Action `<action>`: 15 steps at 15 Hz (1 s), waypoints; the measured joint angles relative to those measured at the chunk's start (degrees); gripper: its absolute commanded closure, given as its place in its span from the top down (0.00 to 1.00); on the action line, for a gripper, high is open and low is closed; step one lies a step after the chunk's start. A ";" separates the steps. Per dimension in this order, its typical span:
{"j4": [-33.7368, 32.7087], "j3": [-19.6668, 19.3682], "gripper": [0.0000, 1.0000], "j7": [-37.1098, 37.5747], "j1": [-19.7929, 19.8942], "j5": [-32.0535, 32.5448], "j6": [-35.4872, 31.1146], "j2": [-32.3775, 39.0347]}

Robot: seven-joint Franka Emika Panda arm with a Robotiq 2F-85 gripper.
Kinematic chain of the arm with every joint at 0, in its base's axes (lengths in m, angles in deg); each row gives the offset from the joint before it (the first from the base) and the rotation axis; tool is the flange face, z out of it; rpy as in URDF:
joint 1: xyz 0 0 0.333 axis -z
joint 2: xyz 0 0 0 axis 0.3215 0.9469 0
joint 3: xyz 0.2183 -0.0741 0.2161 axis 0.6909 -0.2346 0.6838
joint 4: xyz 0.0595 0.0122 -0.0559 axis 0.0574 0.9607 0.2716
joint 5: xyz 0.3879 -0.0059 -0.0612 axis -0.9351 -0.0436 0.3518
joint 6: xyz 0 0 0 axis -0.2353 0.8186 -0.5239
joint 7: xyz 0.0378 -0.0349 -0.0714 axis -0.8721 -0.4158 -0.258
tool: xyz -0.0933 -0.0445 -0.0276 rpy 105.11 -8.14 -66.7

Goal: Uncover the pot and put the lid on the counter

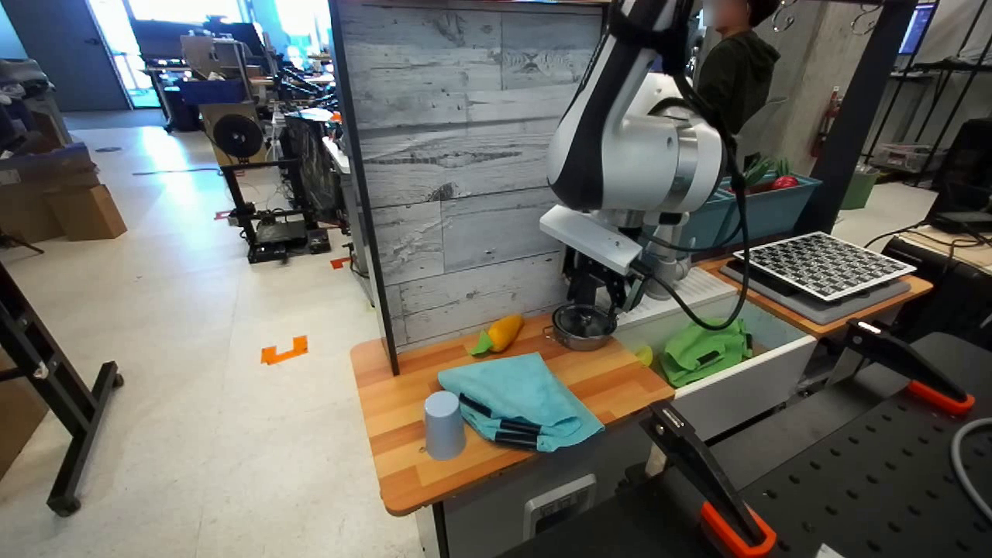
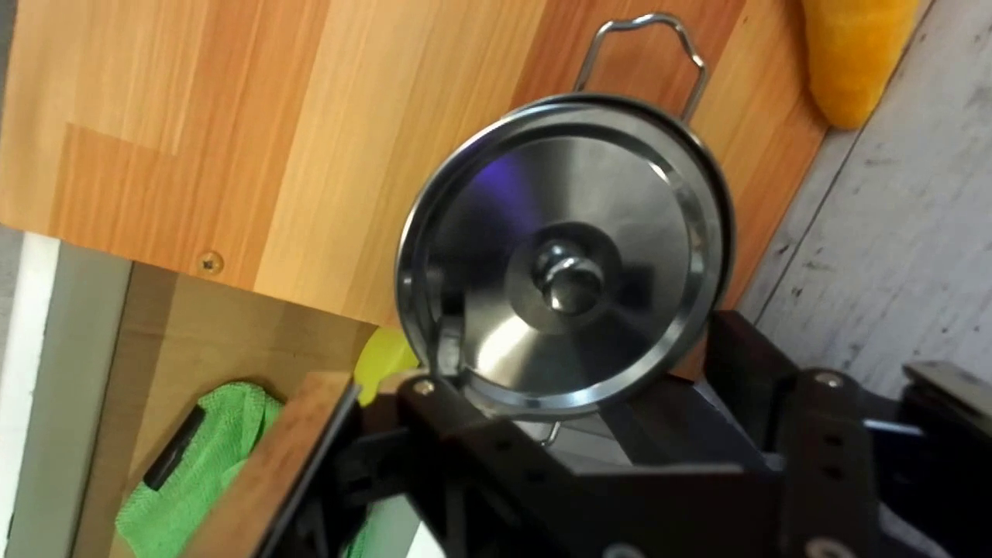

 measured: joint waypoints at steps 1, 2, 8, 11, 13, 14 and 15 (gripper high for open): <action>-0.65 0.00 0.93 0.10 -0.16 0.01 0.09 0.61; -1.24 0.00 0.98 0.20 -0.35 0.02 0.18 1.17; -2.68 0.47 1.00 0.18 -0.86 0.03 0.42 2.09; -2.67 1.08 0.72 -0.08 -0.89 0.03 0.40 2.09; -2.67 1.38 0.56 -0.41 -0.89 0.03 0.37 2.05; -2.67 1.44 0.49 -0.53 -0.89 0.03 0.37 2.01; -2.67 1.46 0.41 -0.61 -0.89 0.03 0.37 1.96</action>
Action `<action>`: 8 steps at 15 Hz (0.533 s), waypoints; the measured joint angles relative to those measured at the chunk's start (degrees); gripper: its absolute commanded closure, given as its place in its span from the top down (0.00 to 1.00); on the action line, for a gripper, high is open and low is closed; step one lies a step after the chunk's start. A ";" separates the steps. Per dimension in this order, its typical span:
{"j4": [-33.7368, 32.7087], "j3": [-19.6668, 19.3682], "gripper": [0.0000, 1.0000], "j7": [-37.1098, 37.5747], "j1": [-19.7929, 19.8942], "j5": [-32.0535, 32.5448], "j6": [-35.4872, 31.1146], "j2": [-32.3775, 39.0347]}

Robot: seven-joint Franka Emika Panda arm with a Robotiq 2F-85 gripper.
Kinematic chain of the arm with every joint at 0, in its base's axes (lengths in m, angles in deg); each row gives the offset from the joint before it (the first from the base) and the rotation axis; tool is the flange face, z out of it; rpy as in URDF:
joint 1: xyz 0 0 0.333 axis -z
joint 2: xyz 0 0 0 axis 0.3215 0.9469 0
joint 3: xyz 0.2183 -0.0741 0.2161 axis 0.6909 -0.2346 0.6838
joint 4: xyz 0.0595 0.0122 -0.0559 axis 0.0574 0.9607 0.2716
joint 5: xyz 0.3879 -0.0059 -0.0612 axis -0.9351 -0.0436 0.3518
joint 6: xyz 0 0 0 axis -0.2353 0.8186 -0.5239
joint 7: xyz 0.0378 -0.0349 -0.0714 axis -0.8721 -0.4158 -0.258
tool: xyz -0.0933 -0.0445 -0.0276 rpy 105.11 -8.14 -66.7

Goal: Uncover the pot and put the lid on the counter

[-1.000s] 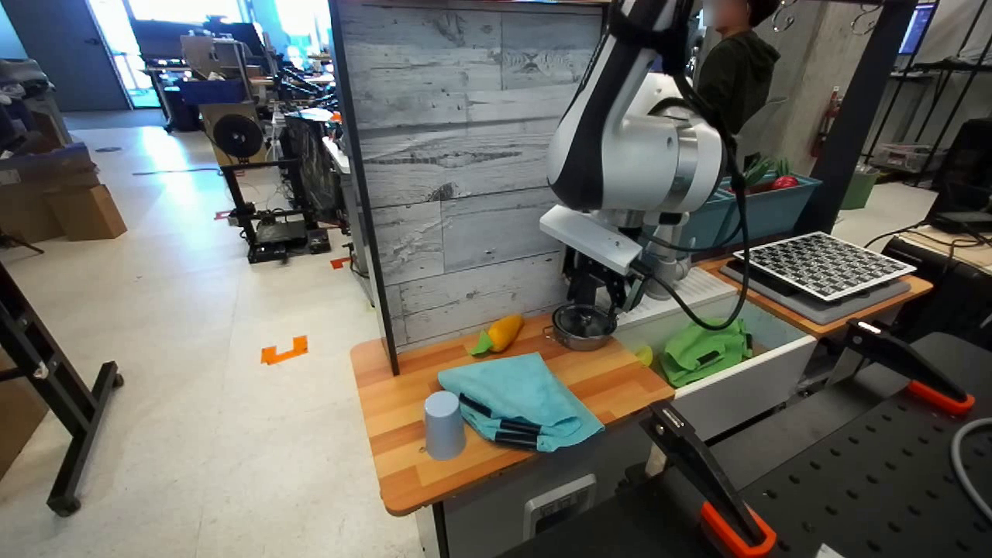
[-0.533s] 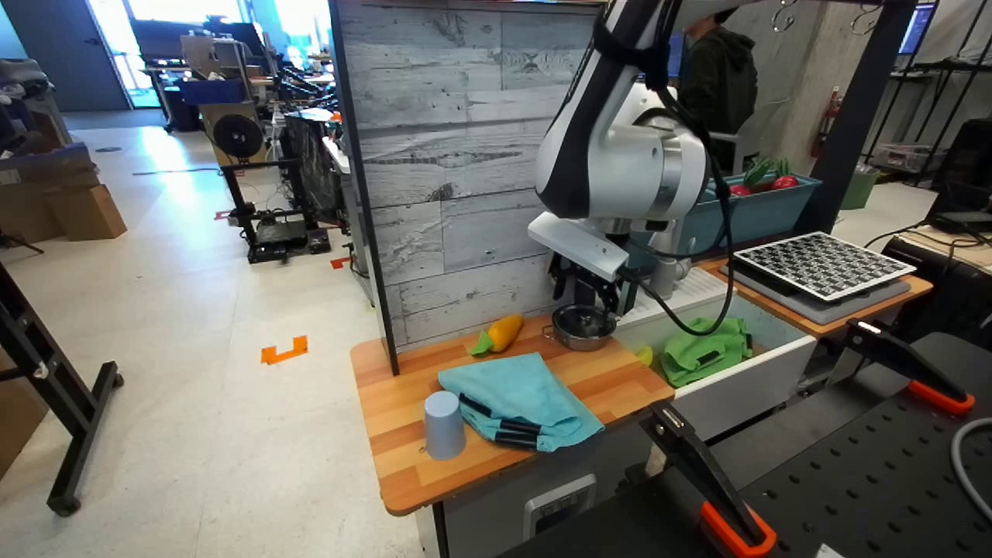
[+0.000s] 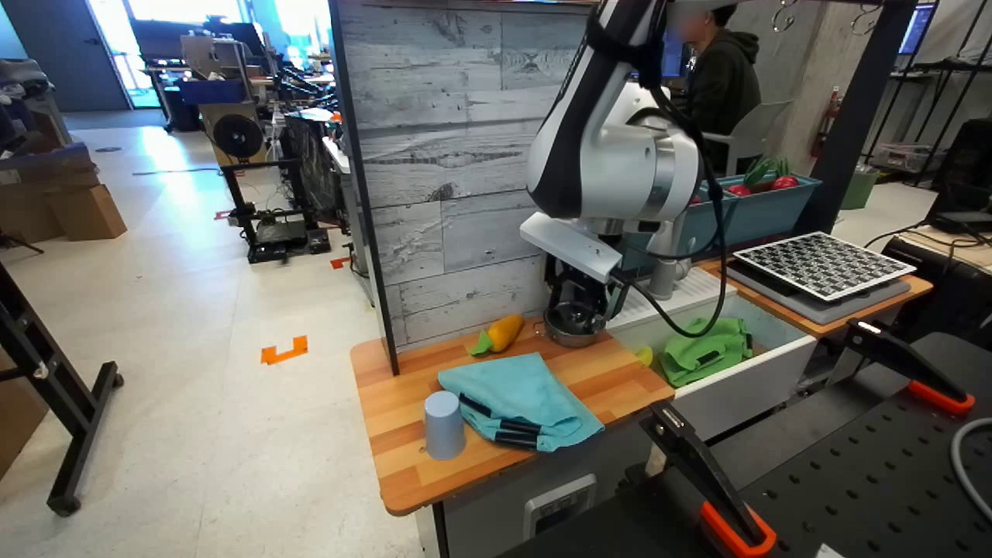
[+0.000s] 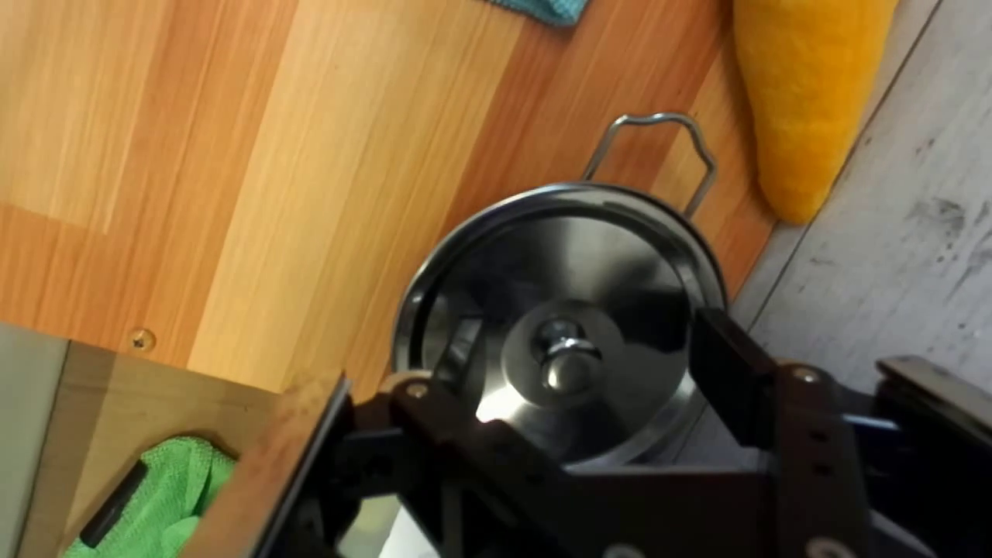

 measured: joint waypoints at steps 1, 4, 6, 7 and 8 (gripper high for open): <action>0.00 0.02 0.34 -0.07 0.00 0.00 0.00 -0.03; -0.01 0.10 0.13 -0.26 0.00 0.00 -0.07 -0.22; -0.01 0.12 0.01 -0.43 0.00 0.00 -0.07 -0.42; 0.01 0.12 0.06 -0.46 0.00 0.00 -0.07 -0.49; 0.03 0.12 0.06 -0.56 0.00 0.00 -0.07 -0.50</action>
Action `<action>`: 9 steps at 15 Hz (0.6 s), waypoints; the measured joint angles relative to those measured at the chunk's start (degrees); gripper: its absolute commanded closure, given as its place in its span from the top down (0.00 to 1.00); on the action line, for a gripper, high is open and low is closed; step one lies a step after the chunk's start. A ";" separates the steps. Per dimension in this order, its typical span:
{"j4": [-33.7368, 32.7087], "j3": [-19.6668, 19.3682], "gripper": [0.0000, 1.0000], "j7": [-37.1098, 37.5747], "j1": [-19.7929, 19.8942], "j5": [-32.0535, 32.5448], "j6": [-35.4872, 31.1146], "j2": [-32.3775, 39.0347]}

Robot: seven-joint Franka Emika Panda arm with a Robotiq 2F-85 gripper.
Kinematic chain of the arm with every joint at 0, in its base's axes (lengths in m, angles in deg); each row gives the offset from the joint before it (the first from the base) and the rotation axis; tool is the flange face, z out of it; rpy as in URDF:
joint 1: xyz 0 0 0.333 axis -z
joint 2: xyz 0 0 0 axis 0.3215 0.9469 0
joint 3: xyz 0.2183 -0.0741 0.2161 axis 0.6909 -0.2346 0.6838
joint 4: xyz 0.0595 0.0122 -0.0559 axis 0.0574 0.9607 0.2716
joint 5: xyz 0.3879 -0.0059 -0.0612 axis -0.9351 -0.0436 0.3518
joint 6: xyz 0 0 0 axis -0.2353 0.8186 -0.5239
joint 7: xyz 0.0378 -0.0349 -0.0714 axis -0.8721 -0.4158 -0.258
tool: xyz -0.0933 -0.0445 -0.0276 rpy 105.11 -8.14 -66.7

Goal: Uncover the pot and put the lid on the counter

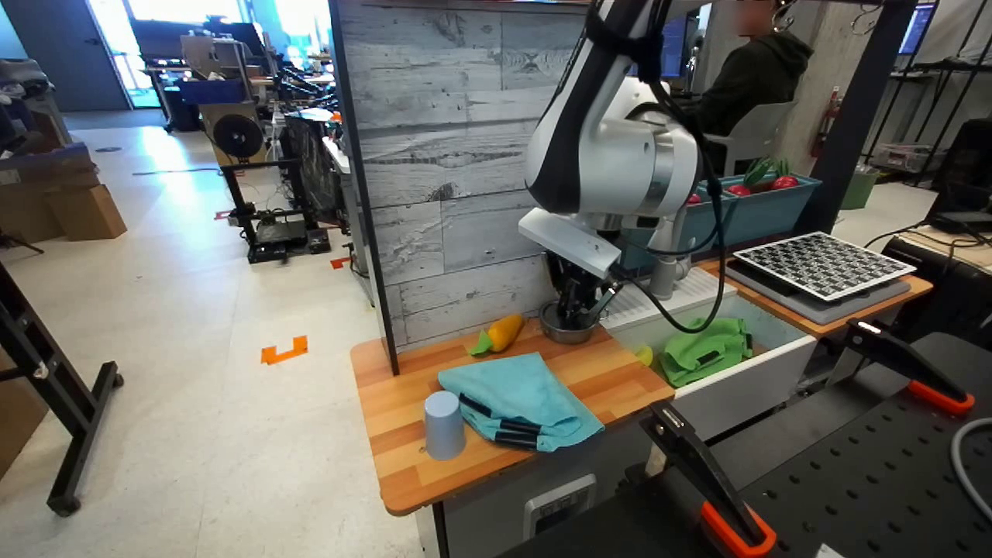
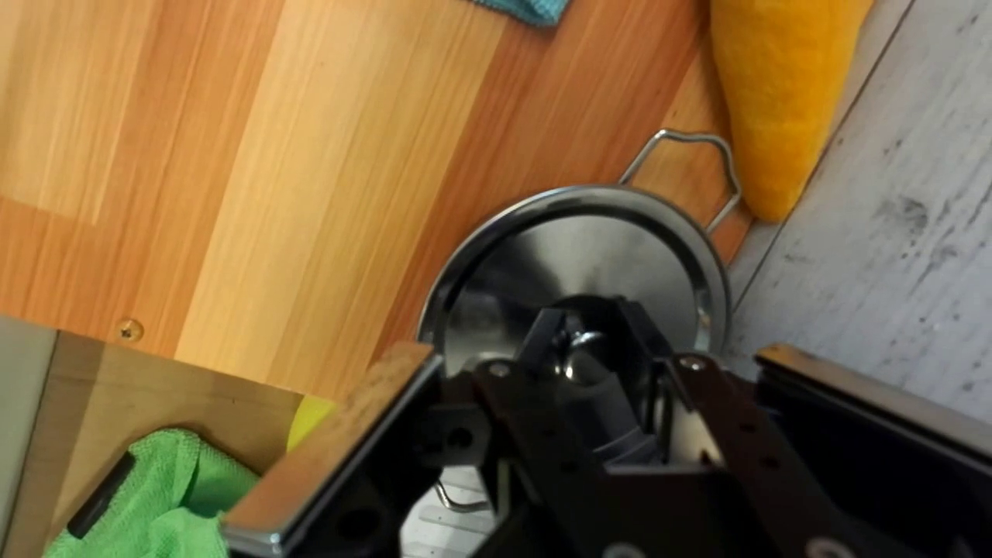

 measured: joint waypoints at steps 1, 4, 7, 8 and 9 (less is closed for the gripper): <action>0.01 0.00 0.06 -0.12 0.00 0.00 0.00 0.00; 0.33 0.04 0.06 -1.04 0.04 0.00 -0.07 -0.22; 2.93 1.03 0.06 -4.29 0.80 0.00 0.05 -2.30; 4.52 1.76 0.06 -6.01 1.39 0.00 0.09 -3.59; 6.32 2.54 0.06 -7.86 2.08 0.00 0.09 -5.04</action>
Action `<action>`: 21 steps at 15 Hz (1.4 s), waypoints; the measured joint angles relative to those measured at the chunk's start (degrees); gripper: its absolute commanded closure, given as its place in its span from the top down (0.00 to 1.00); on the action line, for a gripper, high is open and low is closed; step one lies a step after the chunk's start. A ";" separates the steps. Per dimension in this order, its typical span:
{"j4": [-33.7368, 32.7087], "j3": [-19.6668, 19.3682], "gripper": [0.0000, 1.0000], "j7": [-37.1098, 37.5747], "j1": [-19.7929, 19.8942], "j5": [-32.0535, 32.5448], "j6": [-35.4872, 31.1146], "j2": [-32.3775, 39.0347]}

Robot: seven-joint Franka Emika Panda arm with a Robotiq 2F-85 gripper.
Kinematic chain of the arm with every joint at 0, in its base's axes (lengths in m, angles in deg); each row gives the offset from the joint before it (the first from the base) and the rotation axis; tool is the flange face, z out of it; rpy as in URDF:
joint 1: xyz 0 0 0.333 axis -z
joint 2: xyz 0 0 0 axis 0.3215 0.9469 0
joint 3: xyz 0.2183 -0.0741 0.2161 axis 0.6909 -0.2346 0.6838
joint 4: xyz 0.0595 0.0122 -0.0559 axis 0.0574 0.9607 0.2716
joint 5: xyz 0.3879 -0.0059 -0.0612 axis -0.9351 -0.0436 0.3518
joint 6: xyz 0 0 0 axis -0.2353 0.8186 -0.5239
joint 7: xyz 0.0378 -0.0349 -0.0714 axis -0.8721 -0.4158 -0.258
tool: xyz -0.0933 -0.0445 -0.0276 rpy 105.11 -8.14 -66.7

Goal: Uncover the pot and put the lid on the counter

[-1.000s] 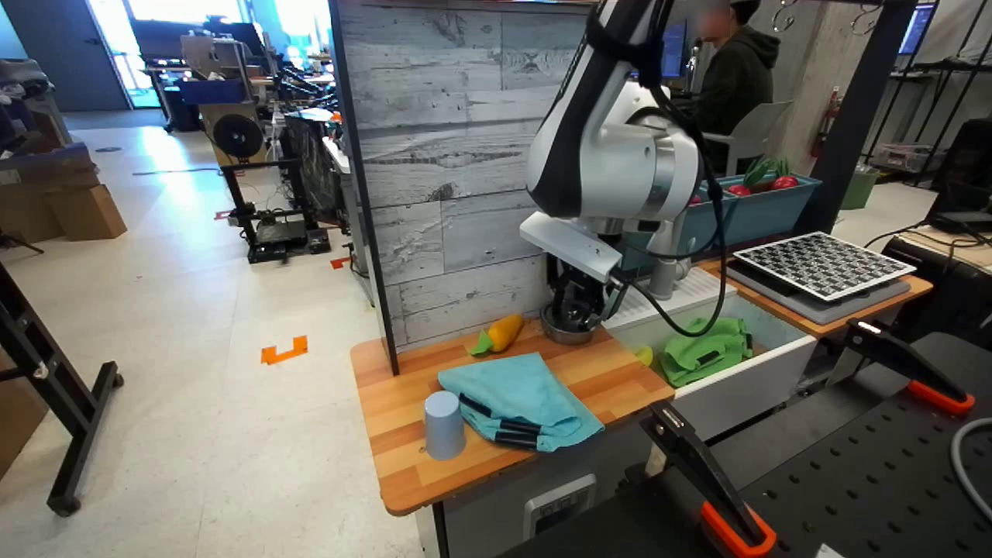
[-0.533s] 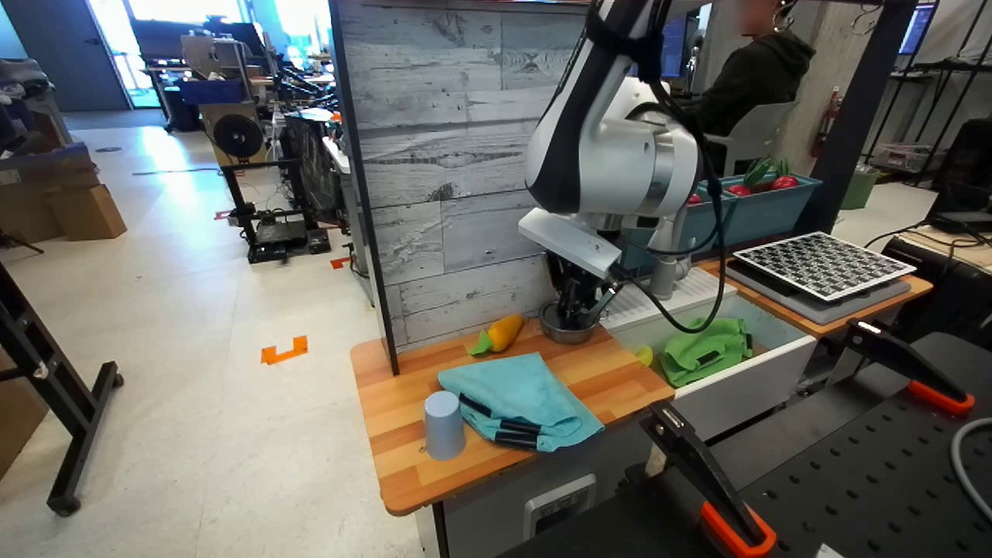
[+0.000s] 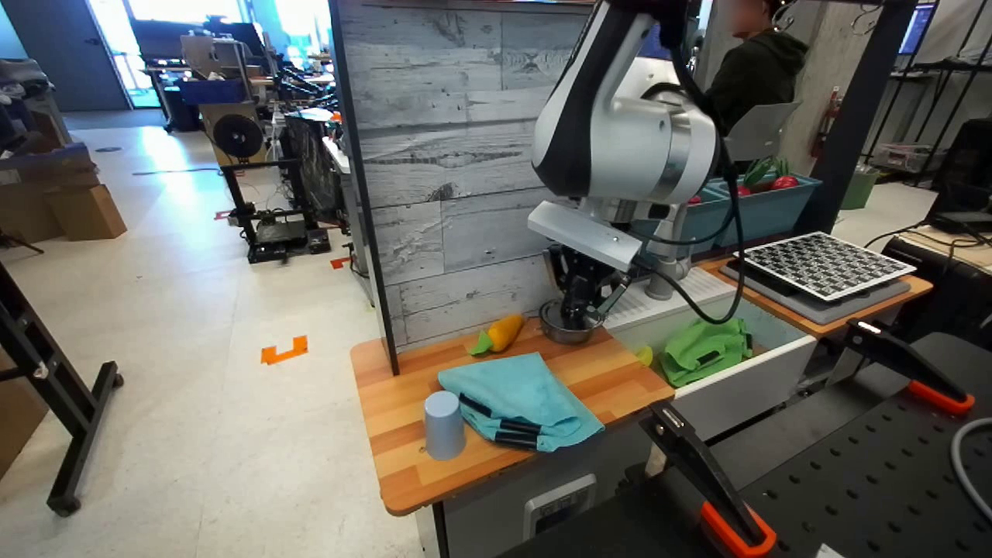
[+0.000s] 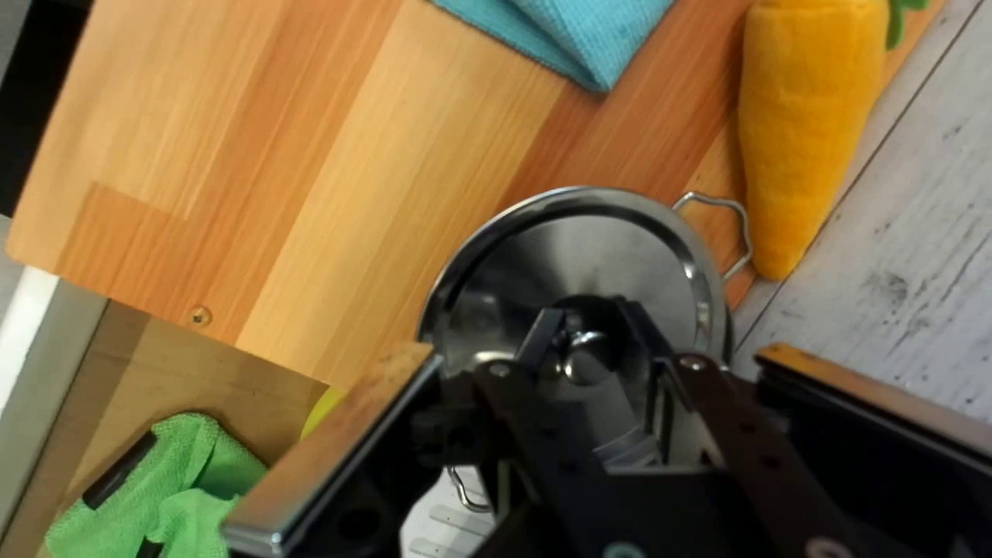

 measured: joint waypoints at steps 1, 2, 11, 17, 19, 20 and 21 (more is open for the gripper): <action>2.02 0.78 0.06 -2.01 0.70 0.00 0.00 -1.61; 4.08 1.42 0.06 -3.96 1.32 0.00 0.00 -3.16; 14.33 2.65 0.06 -13.63 2.83 -0.03 0.05 -7.00; 12.08 2.57 0.06 -14.21 3.11 -0.03 -0.25 -3.24; 10.38 2.46 0.06 -14.20 3.11 -0.03 -0.25 -1.53; 9.55 2.42 0.06 -14.20 3.11 -0.03 -0.25 -0.72; 8.75 2.39 0.06 -14.20 3.11 -0.03 -0.25 -0.05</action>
